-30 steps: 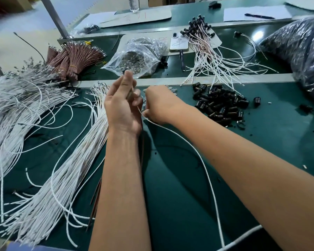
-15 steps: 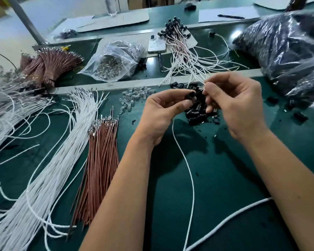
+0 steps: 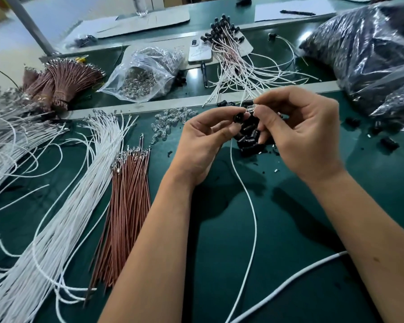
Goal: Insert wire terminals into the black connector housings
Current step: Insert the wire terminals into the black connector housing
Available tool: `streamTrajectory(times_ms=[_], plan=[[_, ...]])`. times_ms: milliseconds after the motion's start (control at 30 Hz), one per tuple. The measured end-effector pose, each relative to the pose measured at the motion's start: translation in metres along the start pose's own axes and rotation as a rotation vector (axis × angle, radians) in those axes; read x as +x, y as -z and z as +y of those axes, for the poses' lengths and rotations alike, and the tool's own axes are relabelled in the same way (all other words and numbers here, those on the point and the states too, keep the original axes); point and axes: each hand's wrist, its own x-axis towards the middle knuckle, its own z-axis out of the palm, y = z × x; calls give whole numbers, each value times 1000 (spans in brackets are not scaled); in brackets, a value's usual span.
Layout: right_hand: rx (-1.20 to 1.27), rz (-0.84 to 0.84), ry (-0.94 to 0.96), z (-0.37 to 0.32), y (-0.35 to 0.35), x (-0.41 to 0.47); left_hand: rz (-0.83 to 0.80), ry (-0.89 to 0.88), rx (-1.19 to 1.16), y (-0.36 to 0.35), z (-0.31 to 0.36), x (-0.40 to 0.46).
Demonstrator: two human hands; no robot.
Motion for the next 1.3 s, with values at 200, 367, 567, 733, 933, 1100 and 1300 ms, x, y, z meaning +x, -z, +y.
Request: streamTrajectory(times_ms=[200,367,567,733,933,1100,1300], plan=[[-60,-31,80,2,-1,-1,-12,-24,-28,2,0,2],[-147,-70,137,3,-1,0,-30,-37,56,6,0,3],[-301,-151,177,4,2,1,-5,-41,141,8,0,4],[-342,-178,175,2,4,1,28,-38,241,8,2,2],[-392,-204,196,-1,3,2,24,-25,262,8,4,1],[-427,-227,168,-1,4,2,35,-14,305,8,5,0],[-427,-217,138,3,4,1,27,-32,390,7,7,0]])
